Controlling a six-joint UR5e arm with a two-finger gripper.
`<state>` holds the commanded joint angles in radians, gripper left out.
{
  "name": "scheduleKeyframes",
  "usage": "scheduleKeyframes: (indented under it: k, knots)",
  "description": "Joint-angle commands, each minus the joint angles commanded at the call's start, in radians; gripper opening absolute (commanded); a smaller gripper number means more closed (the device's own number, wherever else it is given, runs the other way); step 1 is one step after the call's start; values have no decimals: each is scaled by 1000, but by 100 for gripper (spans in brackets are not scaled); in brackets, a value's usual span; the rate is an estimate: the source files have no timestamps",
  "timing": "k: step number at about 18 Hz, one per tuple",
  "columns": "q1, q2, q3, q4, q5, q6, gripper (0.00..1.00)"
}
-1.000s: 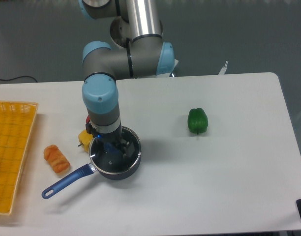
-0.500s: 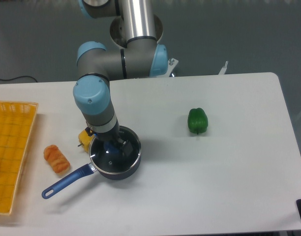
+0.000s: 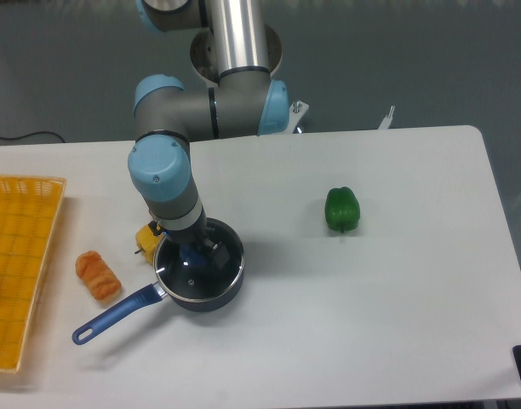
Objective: Open the lid
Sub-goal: 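Close the gripper around the blue lid knob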
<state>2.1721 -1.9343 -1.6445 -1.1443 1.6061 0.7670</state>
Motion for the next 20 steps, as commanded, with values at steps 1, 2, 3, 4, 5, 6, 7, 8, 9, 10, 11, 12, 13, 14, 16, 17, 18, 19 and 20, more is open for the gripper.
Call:
scheduleKeyframes:
  k: [1, 2, 3, 4, 5, 6, 7, 8, 9, 10, 11, 12, 13, 14, 16, 17, 18, 19, 20]
  knots:
    - [0, 0, 5, -3, -3, 0, 96]
    - [0, 0, 6, -5, -3, 0, 92]
    - [0, 0, 5, -6, -3, 0, 88]
    - [0, 0, 3, -6, -2, 0, 85]
    - [0, 0, 3, -6, -2, 0, 80]
    - [0, 0, 3, -6, -2, 0, 78]
    - [0, 0, 2, -6, -2, 0, 77]
    - [0, 0, 2, -8, -2, 0, 73]
    - [0, 0, 2, -6, -2, 0, 72]
    - [0, 0, 2, -8, -3, 0, 70]
    - [0, 0, 2, -8, -3, 0, 70]
    - [0, 0, 3, -8, -3, 0, 66]
    - [0, 2, 3, -8, -3, 0, 66]
    - [0, 3, 5, -9, -5, 0, 66]
    - [0, 5, 8, -9, -5, 2, 66]
    - [2, 6, 12, -11, -5, 2, 66]
    - [3, 8, 17, -11, -5, 2, 66]
    - [3, 9, 21, -11, -5, 2, 66]
    - [3, 9, 29, -14, -5, 3, 66]
